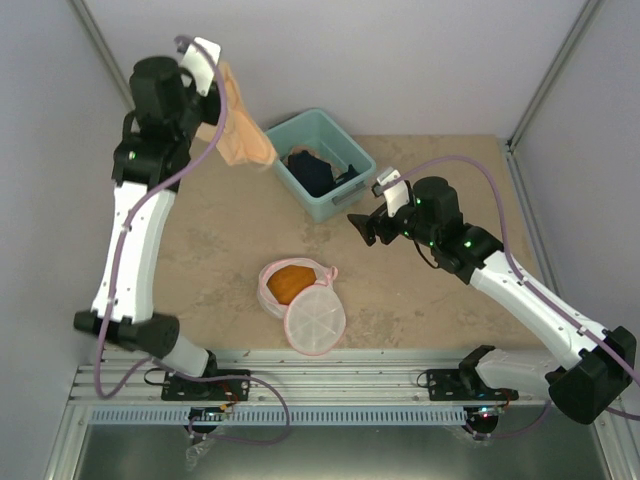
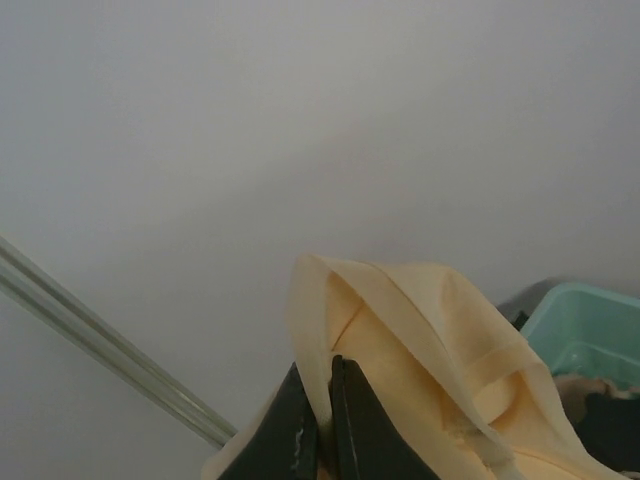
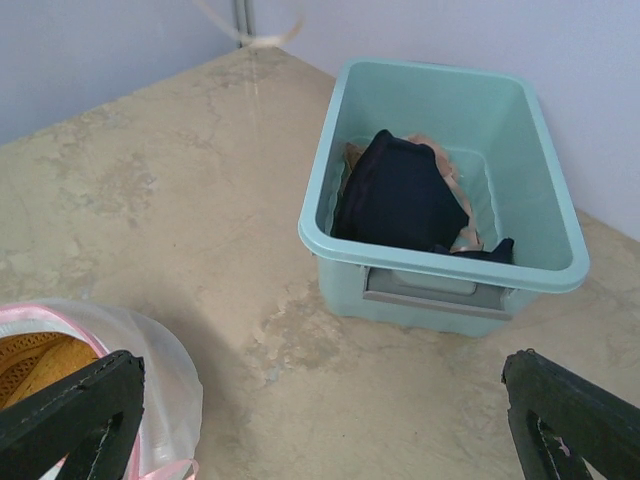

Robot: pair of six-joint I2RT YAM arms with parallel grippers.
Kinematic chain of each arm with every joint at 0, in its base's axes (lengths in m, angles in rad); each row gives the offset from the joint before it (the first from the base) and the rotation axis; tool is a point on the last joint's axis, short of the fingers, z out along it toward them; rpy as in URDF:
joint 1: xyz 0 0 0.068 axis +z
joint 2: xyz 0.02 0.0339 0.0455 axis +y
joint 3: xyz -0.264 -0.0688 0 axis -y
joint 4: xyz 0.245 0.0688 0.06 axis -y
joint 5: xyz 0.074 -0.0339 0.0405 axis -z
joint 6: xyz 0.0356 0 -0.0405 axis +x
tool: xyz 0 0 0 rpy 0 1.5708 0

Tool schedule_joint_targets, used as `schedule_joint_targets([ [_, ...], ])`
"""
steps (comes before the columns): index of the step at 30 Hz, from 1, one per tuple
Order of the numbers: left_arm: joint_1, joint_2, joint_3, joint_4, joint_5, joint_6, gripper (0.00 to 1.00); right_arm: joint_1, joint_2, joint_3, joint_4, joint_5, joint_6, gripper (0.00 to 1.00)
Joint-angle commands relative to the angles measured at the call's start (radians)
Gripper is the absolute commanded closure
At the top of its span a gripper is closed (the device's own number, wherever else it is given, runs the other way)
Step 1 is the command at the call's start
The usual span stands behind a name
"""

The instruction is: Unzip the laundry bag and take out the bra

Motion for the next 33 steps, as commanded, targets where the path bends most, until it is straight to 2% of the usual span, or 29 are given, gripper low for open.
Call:
schedule_joint_targets([
  [1, -0.024, 0.118, 0.107, -0.040, -0.069, 0.069, 1.00, -0.010, -0.007, -0.024, 0.002, 0.013, -0.017, 0.02],
  [8, -0.132, 0.288, 0.211, 0.126, -0.099, 0.053, 1.00, -0.018, 0.054, -0.027, 0.005, 0.015, -0.015, 0.02],
  [13, -0.164, 0.423, 0.304, 0.189, -0.118, 0.038, 1.00, -0.031, 0.095, -0.031, 0.012, 0.029, -0.005, 0.02],
  [18, -0.170, 0.539, 0.311, 0.294, -0.233, 0.084, 1.00, -0.043, 0.147, -0.024, 0.021, 0.020, 0.003, 0.02],
  [24, -0.180, 0.707, 0.352, 0.438, -0.411, 0.223, 1.00, -0.046, 0.201, -0.001, 0.009, 0.005, 0.012, 0.02],
  [28, -0.194, 0.742, 0.348, 0.422, -0.413, 0.200, 1.00, -0.048, 0.214, -0.008, 0.007, 0.009, 0.010, 0.02],
  [33, -0.246, 0.732, 0.238, 0.373, -0.399, 0.148, 1.00, -0.051, 0.222, -0.013, 0.004, 0.008, 0.012, 0.02],
])
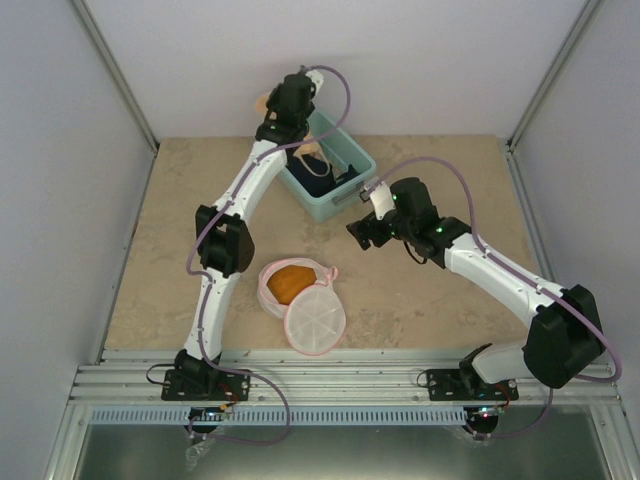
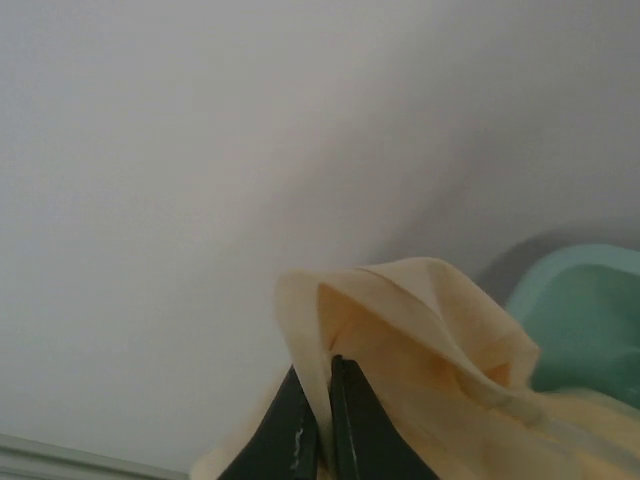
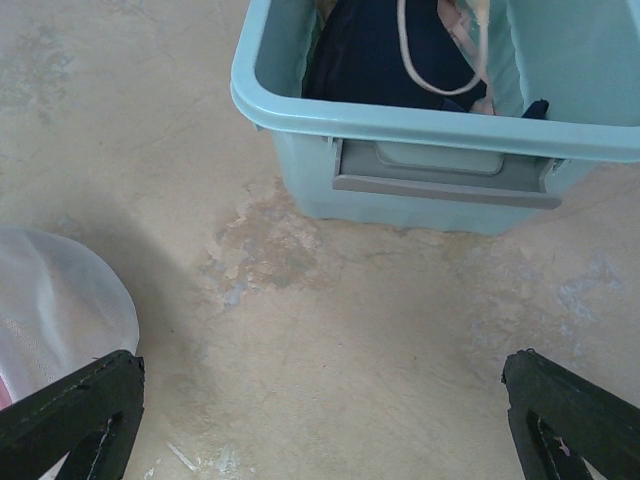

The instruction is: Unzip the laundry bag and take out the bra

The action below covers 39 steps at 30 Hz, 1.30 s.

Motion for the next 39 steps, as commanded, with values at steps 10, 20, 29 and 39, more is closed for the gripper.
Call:
schedule_joint_targets([
  [10, -0.123, -0.147, -0.271, -0.203, 0.111, -0.248, 1.00, -0.025, -0.057, -0.021, -0.003, 0.005, 0.009, 0.02],
  [20, -0.147, -0.149, -0.259, -0.391, 0.327, -0.440, 1.00, -0.039, -0.084, -0.046, 0.000, 0.009, 0.009, 0.02],
  [29, -0.167, -0.152, -0.254, -0.455, 0.473, -0.536, 1.00, -0.047, -0.097, -0.048, 0.000, 0.010, 0.009, 0.02],
  [39, -0.170, -0.199, -0.234, -0.468, 0.525, -0.529, 0.60, -0.050, -0.105, -0.048, -0.005, 0.007, 0.030, 0.02],
])
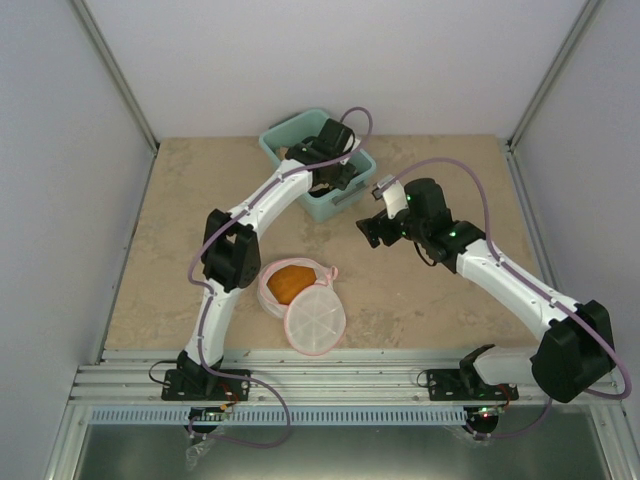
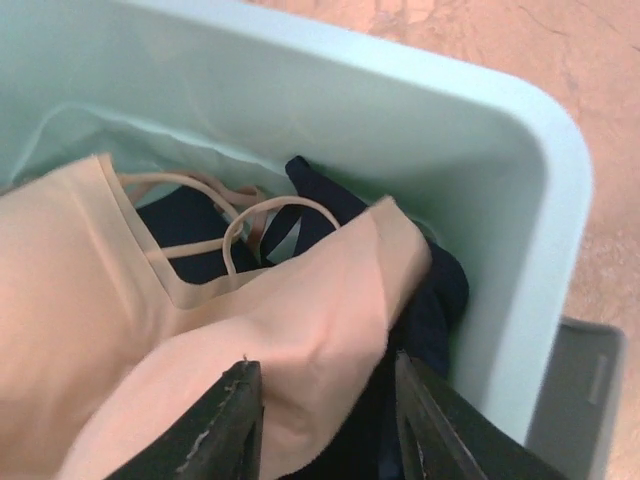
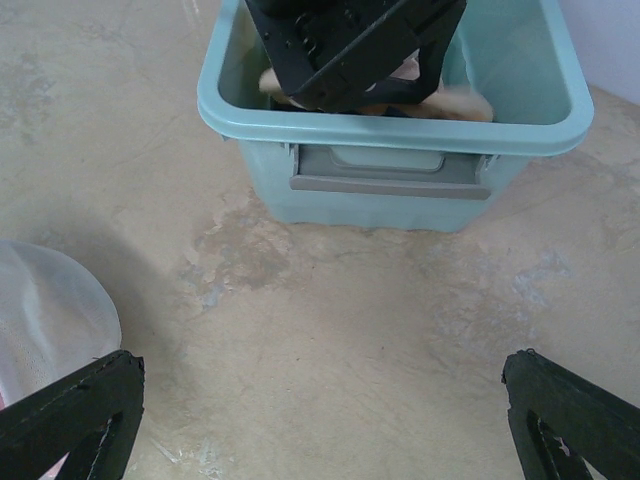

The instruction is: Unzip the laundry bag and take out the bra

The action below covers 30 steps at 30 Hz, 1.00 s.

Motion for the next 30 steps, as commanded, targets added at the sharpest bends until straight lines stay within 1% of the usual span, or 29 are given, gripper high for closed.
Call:
schedule_joint_targets([
  [1, -0.003, -0.079, 0.049, -0.026, 0.057, 0.007, 0.58, -0.006, -0.025, -0.011, -0.004, 0.005, 0.031, 0.02],
  [2, -0.003, -0.092, 0.056, -0.027, 0.079, 0.013, 0.55, -0.006, -0.028, -0.010, -0.005, 0.007, 0.031, 0.02],
  [3, -0.003, -0.111, 0.057, -0.025, 0.114, 0.024, 0.49, -0.006, -0.028, -0.011, -0.005, 0.007, 0.030, 0.02],
  [5, -0.003, -0.147, 0.054, -0.014, 0.144, 0.043, 0.43, -0.006, -0.029, -0.011, -0.008, 0.006, 0.030, 0.02],
  [7, -0.002, -0.174, 0.054, -0.003, 0.134, 0.066, 0.40, -0.006, -0.030, -0.010, -0.011, 0.004, 0.032, 0.02],
  [10, 0.021, -0.180, 0.052, 0.005, 0.103, 0.076, 0.39, -0.007, -0.036, -0.009, -0.015, -0.001, 0.037, 0.02],
  [14, 0.075, -0.153, 0.058, -0.019, 0.113, 0.028, 0.43, -0.005, -0.057, -0.015, -0.014, -0.032, 0.038, 0.02],
  [16, 0.093, -0.180, 0.043, -0.023, 0.138, 0.035, 0.40, -0.006, -0.069, -0.022, -0.007, -0.131, 0.018, 0.03],
  [17, 0.096, -0.204, 0.027, -0.021, 0.141, 0.046, 0.37, -0.006, -0.074, -0.028, 0.001, -0.213, 0.002, 0.05],
  [19, 0.105, -0.265, -0.007, -0.025, 0.142, 0.070, 0.30, -0.002, -0.074, -0.035, 0.021, -0.371, -0.015, 0.11],
  [20, 0.110, -0.297, -0.028, -0.032, 0.144, 0.081, 0.25, 0.006, -0.068, -0.036, 0.036, -0.423, -0.005, 0.14],
  [22, 0.132, -0.371, -0.084, -0.056, 0.162, 0.094, 0.15, 0.033, -0.045, -0.034, 0.063, -0.466, 0.040, 0.20],
  [24, 0.162, -0.455, -0.175, -0.086, 0.194, 0.099, 0.07, 0.068, -0.012, -0.027, 0.079, -0.448, 0.074, 0.23],
  [25, 0.178, -0.503, -0.248, -0.089, 0.209, 0.107, 0.04, 0.084, 0.005, -0.025, 0.092, -0.440, 0.095, 0.25],
  [26, 0.192, -0.564, -0.358, -0.086, 0.223, 0.126, 0.01, 0.099, 0.023, -0.025, 0.109, -0.439, 0.117, 0.27],
  [28, 0.217, -0.671, -0.503, -0.099, 0.228, 0.170, 0.01, 0.137, 0.059, -0.022, 0.150, -0.431, 0.153, 0.30],
  [30, 0.240, -0.735, -0.590, -0.164, 0.230, 0.214, 0.01, 0.186, 0.107, -0.013, 0.178, -0.414, 0.172, 0.33],
])
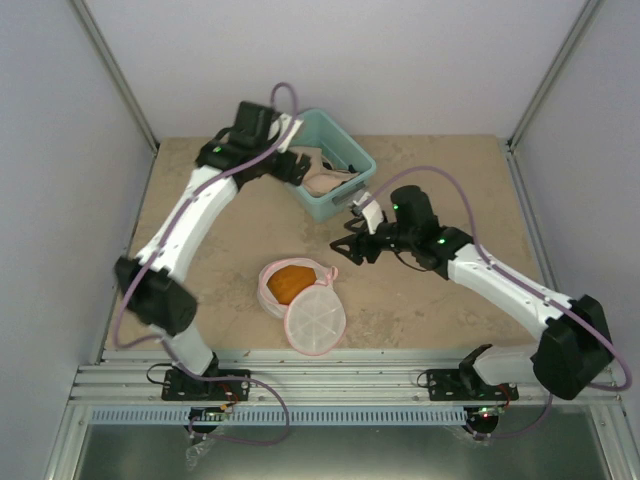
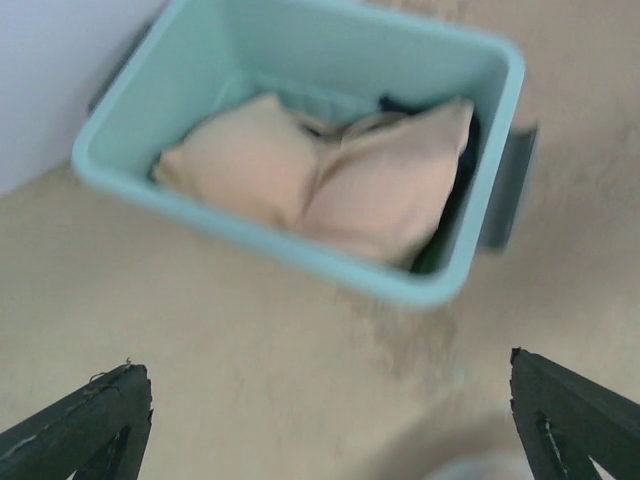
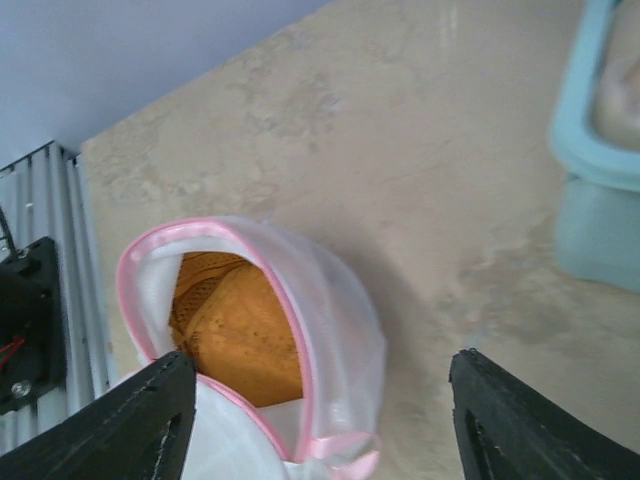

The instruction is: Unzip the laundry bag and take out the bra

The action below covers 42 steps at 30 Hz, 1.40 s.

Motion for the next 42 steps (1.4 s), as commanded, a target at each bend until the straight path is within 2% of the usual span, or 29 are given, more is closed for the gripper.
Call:
schedule_joint_targets([
  [1, 0.056, -0.129, -0.190, -0.148, 0.045, 0.107, 0.01, 0.091, 0.090, 0.021, 0.090, -0.010, 0.081, 0.33],
  [5, 0.115, -0.191, -0.364, -0.254, 0.077, 0.182, 0.01, 0.189, 0.213, 0.093, 0.078, 0.043, 0.095, 0.34],
  [7, 0.117, -0.229, -0.469, -0.257, 0.100, 0.212, 0.02, 0.209, 0.271, 0.130, 0.073, 0.042, 0.112, 0.35],
  [12, 0.117, -0.269, -0.597, -0.229, 0.192, 0.246, 0.02, 0.250, 0.380, 0.181, 0.064, 0.070, 0.130, 0.36],
  [17, 0.117, -0.231, -0.655, -0.204, 0.245, 0.243, 0.07, 0.294, 0.457, 0.233, -0.001, 0.140, 0.114, 0.37],
  [23, 0.117, -0.255, -0.660, -0.186, 0.265, 0.247, 0.08, 0.312, 0.492, 0.229, -0.026, 0.214, 0.116, 0.37],
  [26, 0.114, -0.239, -0.663, -0.183, 0.255, 0.237, 0.16, 0.321, 0.525, 0.246, -0.054, 0.267, 0.101, 0.33],
  [30, 0.112, -0.193, -0.666, -0.196, 0.255, 0.248, 0.42, 0.332, 0.566, 0.275, -0.079, 0.315, 0.077, 0.28],
  [32, 0.107, -0.181, -0.667, -0.194, 0.251, 0.247, 0.45, 0.337, 0.582, 0.287, -0.088, 0.338, 0.067, 0.27],
  [36, 0.069, -0.173, -0.672, -0.176, 0.229, 0.233, 0.41, 0.342, 0.604, 0.289, -0.087, 0.367, 0.065, 0.27],
  [38, 0.052, -0.167, -0.675, -0.167, 0.215, 0.224, 0.42, 0.342, 0.617, 0.288, -0.088, 0.380, 0.063, 0.39],
  [40, 0.050, -0.159, -0.677, -0.161, 0.209, 0.220, 0.50, 0.342, 0.621, 0.283, -0.087, 0.397, 0.067, 0.64],
  [42, 0.050, -0.156, -0.676, -0.159, 0.202, 0.217, 0.64, 0.342, 0.591, 0.259, -0.066, 0.400, 0.073, 0.88],
])
